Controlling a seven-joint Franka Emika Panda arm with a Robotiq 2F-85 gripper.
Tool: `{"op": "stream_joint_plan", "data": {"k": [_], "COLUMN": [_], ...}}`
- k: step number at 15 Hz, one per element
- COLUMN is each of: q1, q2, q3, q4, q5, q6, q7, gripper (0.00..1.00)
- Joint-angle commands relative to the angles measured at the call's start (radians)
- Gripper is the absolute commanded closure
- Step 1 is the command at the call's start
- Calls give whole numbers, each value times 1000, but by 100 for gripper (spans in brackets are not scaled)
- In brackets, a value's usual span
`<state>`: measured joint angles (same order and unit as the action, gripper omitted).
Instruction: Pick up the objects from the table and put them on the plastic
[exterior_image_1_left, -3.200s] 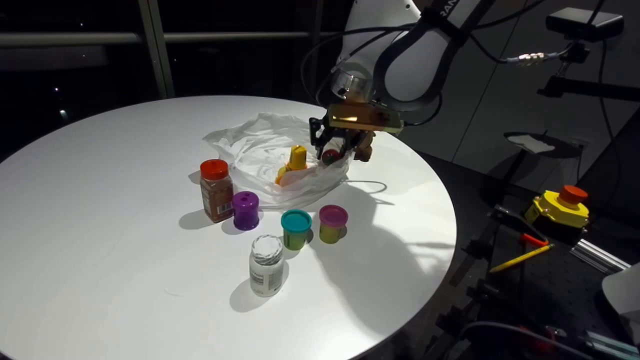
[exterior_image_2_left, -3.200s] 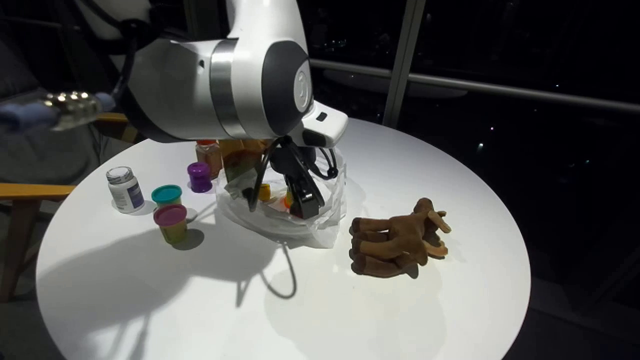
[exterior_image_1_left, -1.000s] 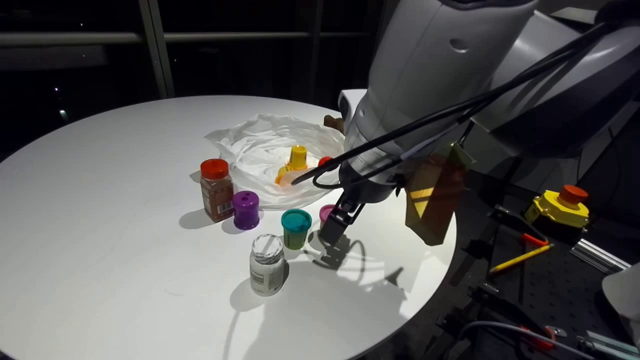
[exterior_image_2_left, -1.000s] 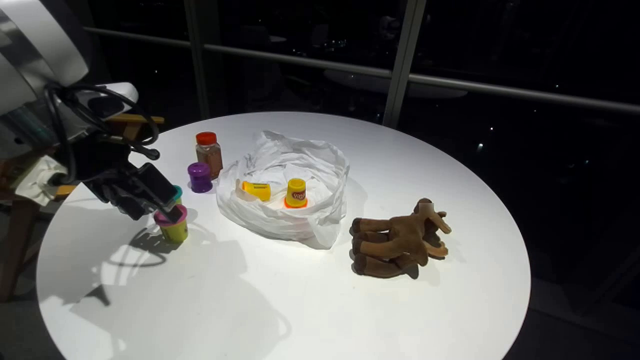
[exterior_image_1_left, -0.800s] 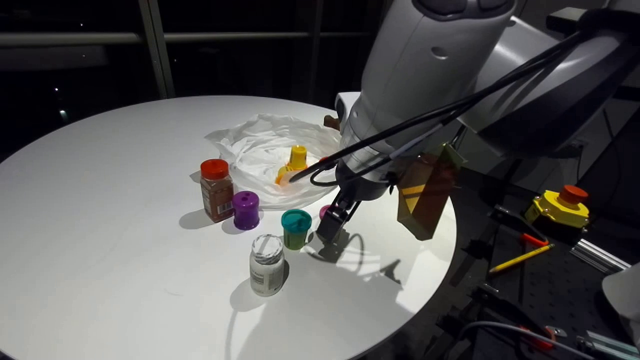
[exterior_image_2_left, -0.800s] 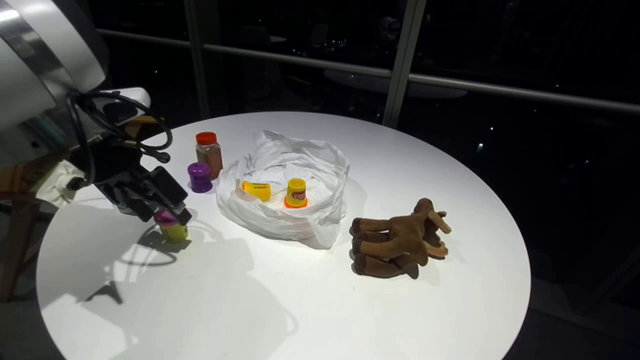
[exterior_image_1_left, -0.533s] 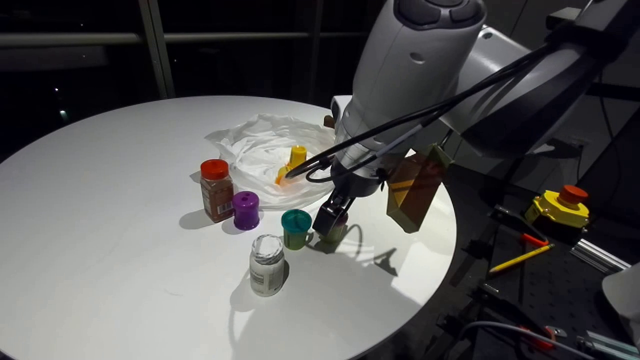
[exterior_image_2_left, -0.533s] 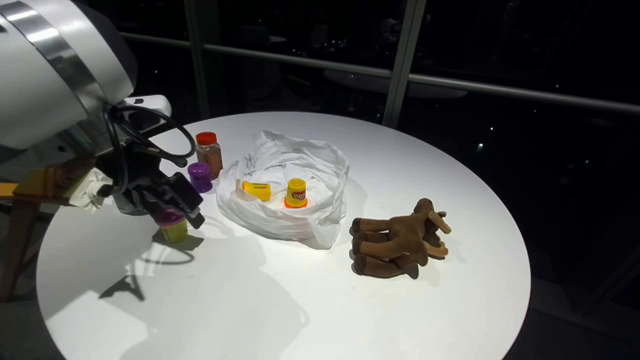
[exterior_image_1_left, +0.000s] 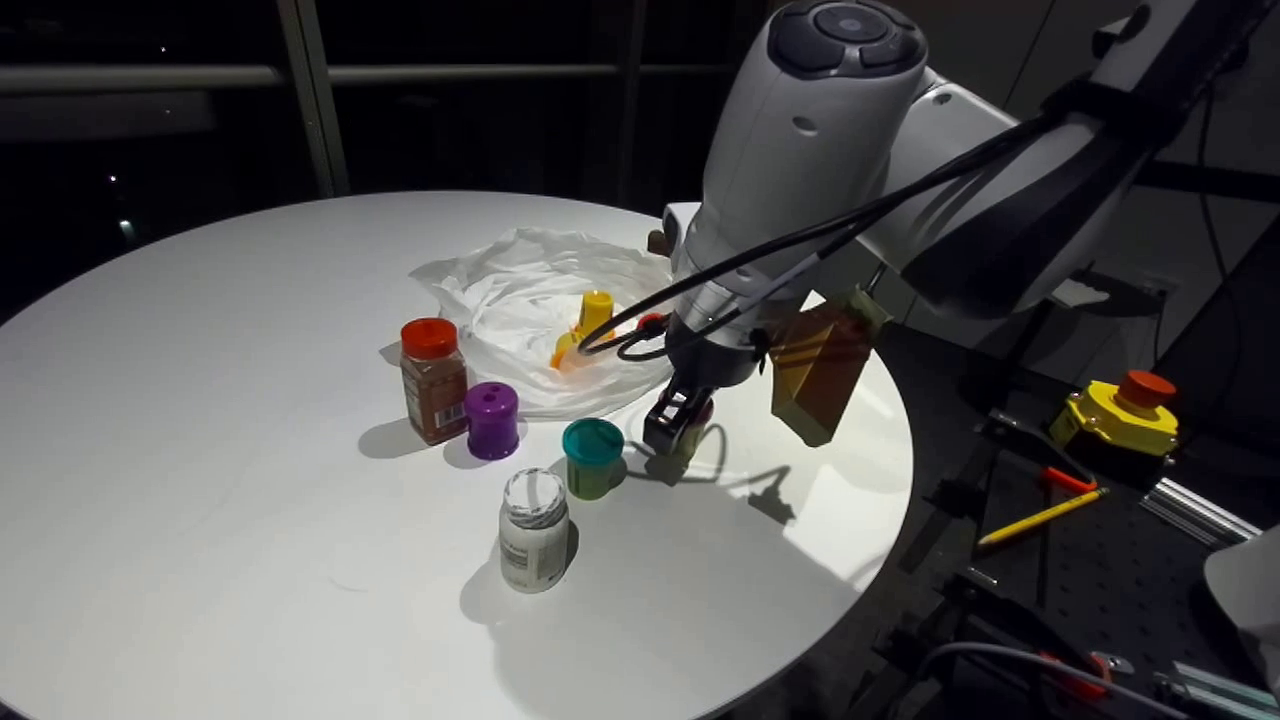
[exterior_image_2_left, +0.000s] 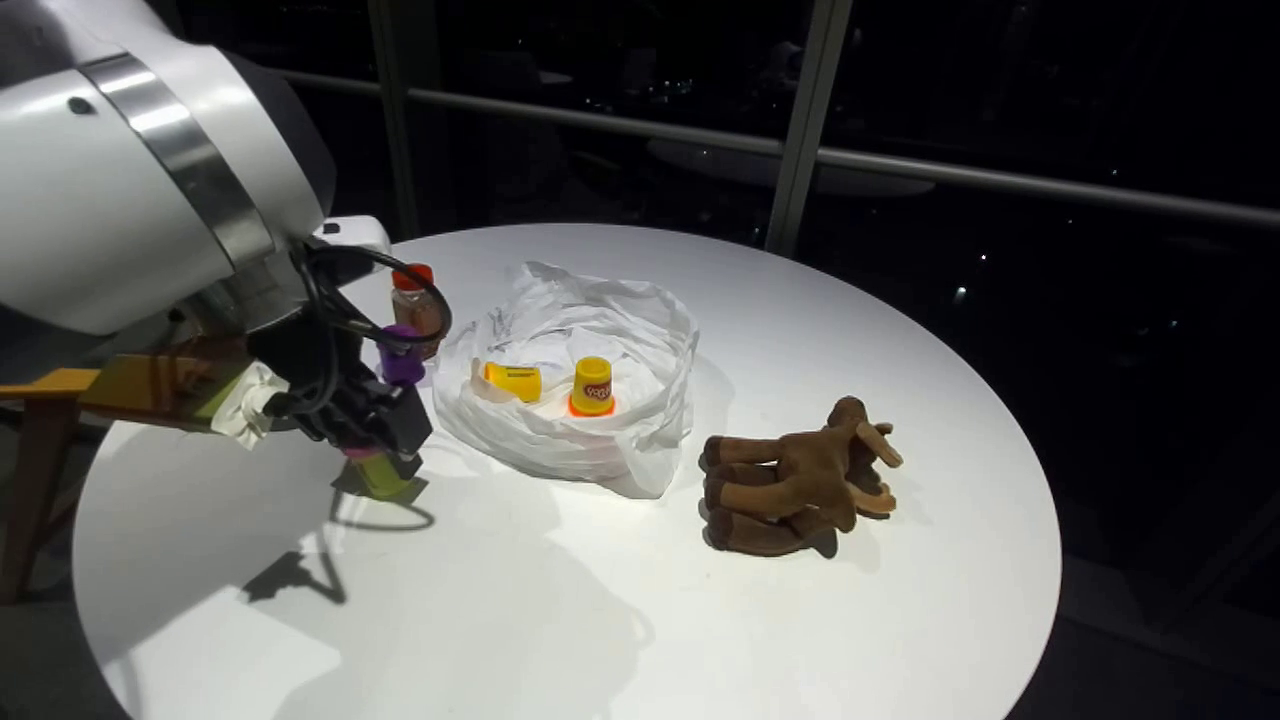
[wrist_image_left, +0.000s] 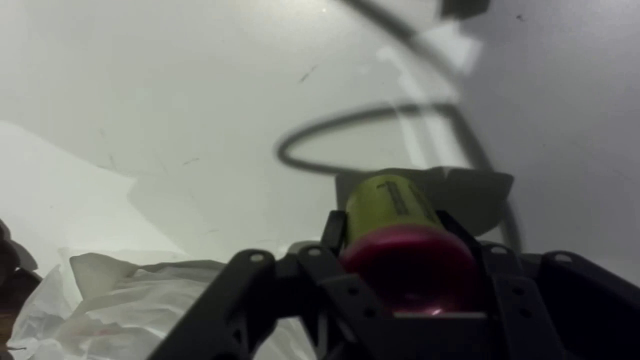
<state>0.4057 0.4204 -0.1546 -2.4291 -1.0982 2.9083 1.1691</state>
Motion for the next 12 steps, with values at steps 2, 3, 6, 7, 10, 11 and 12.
{"op": "stream_joint_plan", "data": {"k": [2, 3, 6, 7, 10, 11, 12], "q1": [-32, -40, -70, -84, -113, -156, -162], "q2": [-170, -196, -246, -239, -173, -135, -101], "q3": [36, 45, 58, 62, 57, 90, 92], "q4": [-55, -52, 13, 49, 177, 224, 265], "q5": [125, 172, 339, 416, 581, 619, 669], "q6": [-102, -126, -187, -196, -200, -194, -196], "q7": [-106, -139, -232, -267, -324, -334, -352], "gripper": [81, 81, 81, 81, 81, 81, 81]}}
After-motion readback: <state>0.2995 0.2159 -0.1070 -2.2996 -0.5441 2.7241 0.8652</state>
